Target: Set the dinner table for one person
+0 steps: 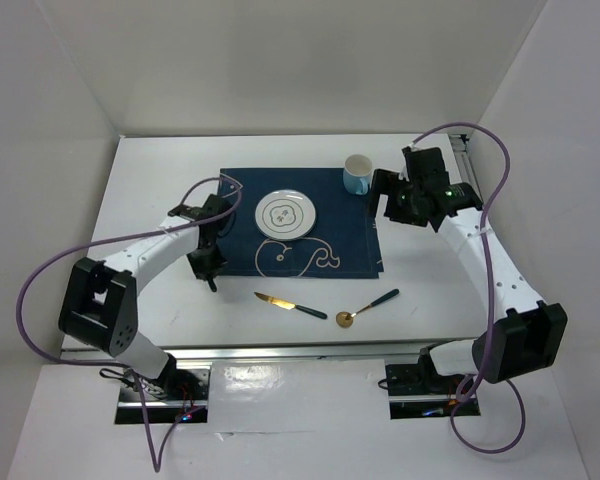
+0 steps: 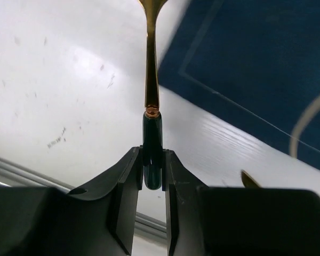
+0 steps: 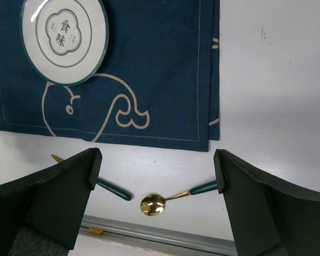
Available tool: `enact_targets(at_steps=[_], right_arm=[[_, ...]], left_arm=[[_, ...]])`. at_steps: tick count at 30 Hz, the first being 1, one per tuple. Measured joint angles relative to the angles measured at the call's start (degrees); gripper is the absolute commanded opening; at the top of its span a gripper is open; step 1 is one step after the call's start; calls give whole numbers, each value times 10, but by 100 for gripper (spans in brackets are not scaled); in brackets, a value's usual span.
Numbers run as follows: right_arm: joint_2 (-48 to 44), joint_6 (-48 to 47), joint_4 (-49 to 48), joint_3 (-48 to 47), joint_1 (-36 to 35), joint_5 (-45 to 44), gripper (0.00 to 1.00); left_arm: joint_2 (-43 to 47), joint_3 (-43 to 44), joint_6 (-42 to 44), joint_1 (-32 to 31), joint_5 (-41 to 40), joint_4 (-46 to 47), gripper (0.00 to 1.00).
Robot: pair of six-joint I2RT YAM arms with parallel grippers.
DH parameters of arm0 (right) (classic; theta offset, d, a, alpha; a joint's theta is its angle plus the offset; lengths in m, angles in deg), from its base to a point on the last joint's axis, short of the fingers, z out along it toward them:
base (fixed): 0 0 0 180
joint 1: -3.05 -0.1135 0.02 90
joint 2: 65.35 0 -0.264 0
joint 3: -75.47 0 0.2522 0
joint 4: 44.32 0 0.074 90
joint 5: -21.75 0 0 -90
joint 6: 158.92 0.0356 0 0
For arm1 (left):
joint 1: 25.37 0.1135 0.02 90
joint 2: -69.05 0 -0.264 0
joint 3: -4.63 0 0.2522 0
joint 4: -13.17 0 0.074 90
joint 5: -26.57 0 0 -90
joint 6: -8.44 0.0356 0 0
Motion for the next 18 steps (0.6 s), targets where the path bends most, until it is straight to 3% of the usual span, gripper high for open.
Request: enact_targets(at_steps=[5, 12, 18], right_arm=[[0, -1, 4, 10, 0, -3, 100], [-27, -37, 6, 48, -12, 47, 98], [-57, -43, -6, 118, -139, 99, 100]], left_arm=[[-34, 110, 147, -54, -16, -12, 0], [-207, 245, 246, -66, -12, -6, 0], [-310, 329, 290, -49, -10, -9, 0]])
